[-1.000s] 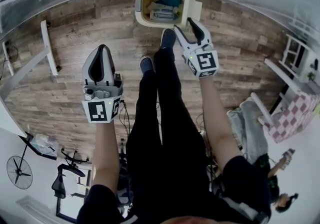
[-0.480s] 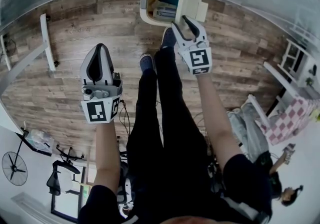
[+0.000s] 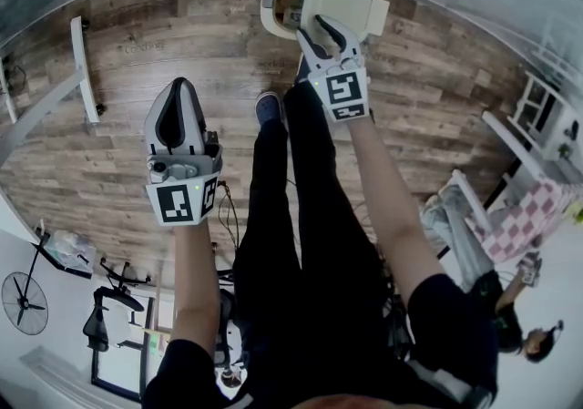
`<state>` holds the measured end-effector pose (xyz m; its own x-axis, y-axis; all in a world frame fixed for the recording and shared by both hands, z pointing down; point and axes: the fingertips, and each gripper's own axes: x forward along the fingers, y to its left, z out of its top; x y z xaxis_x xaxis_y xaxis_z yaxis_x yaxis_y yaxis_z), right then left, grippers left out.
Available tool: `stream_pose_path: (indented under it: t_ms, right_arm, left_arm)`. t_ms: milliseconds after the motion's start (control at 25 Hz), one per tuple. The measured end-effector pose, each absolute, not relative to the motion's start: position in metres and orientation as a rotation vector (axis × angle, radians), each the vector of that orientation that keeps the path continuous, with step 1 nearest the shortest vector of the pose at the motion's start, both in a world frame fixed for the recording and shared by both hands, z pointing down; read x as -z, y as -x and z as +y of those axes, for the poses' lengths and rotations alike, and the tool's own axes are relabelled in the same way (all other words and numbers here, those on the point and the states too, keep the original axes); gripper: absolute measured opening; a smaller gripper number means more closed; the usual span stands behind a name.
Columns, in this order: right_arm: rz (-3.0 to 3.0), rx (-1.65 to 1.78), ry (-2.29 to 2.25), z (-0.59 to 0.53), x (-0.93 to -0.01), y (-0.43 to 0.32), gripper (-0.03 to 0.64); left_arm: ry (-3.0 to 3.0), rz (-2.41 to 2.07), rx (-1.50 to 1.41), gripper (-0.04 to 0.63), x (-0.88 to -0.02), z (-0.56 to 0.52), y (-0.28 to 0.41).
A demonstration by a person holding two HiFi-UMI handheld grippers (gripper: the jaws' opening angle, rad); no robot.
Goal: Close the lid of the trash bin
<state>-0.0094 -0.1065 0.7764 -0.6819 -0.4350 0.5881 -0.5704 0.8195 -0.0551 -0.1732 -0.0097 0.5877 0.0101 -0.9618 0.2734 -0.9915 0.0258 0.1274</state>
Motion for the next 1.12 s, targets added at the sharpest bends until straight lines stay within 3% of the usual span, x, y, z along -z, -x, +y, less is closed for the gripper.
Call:
stream_pose_path:
  t_ms: [720, 880, 1120]
  right_arm:
    - [-2.325, -0.339, -0.602, -0.098, -0.850, 0.053, 0.130]
    - [-2.292, -0.368, -0.600, -0.100, -0.868, 0.057, 0.081]
    - [-2.243, -0.419, -0.601, -0.097, -0.896, 0.060, 0.080]
  left_arm:
    - [-2.006, -2.009, -0.177, 0.006, -0.602, -0.007, 0.178]
    - [-2.025, -1.991, -0.195, 0.006, -0.607, -0.011, 0.175]
    - [-2.046, -1.971, -0.211, 0.006, -0.609, -0.014, 0.172]
